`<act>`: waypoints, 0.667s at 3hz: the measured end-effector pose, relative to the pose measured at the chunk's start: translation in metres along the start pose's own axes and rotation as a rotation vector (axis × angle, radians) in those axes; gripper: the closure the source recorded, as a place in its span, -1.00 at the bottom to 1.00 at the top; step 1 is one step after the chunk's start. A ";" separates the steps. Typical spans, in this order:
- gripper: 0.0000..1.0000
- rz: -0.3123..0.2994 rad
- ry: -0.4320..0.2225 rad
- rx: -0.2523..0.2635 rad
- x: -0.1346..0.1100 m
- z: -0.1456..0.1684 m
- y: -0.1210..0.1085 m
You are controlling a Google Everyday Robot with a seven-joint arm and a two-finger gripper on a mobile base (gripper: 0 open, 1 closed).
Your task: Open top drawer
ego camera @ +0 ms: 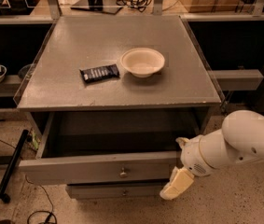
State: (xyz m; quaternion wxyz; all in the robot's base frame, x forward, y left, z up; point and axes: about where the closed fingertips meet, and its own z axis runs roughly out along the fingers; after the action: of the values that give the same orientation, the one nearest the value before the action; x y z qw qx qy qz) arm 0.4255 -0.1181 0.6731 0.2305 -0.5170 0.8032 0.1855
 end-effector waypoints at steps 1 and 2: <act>-0.46 0.000 0.000 0.000 0.000 0.000 0.000; 0.00 0.000 0.000 0.000 0.000 0.000 0.000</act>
Offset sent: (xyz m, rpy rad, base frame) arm 0.0000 0.0000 0.0000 0.0000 0.0000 0.0000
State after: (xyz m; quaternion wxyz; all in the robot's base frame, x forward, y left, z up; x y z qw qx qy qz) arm 0.4255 -0.1181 0.6731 0.2305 -0.5171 0.8032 0.1855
